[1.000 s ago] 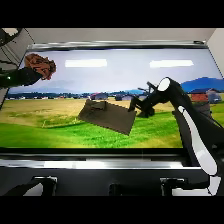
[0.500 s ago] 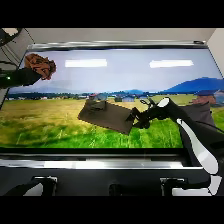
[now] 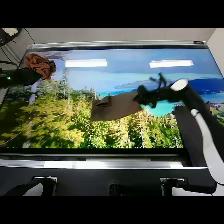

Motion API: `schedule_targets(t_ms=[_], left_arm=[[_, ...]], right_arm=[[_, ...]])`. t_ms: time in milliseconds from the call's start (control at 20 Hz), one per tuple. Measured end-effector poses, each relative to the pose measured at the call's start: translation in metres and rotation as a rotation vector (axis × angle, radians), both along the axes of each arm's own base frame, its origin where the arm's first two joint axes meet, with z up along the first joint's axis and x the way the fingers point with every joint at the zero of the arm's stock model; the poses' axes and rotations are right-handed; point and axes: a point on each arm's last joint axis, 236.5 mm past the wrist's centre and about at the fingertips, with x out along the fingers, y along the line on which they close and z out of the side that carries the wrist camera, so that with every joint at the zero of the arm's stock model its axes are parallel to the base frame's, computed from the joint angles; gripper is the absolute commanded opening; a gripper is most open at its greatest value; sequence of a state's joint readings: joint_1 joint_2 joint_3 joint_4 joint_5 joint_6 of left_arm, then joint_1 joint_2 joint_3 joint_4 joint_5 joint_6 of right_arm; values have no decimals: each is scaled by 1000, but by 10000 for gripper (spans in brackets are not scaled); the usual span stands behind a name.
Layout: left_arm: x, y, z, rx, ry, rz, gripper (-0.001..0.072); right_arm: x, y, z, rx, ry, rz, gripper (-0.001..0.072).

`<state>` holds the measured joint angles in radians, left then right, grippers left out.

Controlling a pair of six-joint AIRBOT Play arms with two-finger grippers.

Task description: Fold the shirts.

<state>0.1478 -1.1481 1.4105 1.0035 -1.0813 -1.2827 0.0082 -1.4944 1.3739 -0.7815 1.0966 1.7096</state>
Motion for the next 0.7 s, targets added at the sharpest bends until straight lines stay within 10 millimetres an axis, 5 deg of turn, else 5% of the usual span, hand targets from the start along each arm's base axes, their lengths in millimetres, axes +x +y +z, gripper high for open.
schedule_targets(t_ms=[150, 300, 500, 700], left_arm=[[0, 0, 0, 0, 0, 0, 29], [0, 0, 0, 0, 0, 0, 30], [0, 0, 0, 0, 0, 0, 30], [0, 0, 0, 0, 0, -1, 30]], right_arm=[[11, -72, 77, -65, -78, -96, 40], [-4, -155, 122, -168, -88, -220, 40], [-47, -248, 142, -255, -12, -387, 40], [-94, -314, 149, -297, 63, -541, 40]])
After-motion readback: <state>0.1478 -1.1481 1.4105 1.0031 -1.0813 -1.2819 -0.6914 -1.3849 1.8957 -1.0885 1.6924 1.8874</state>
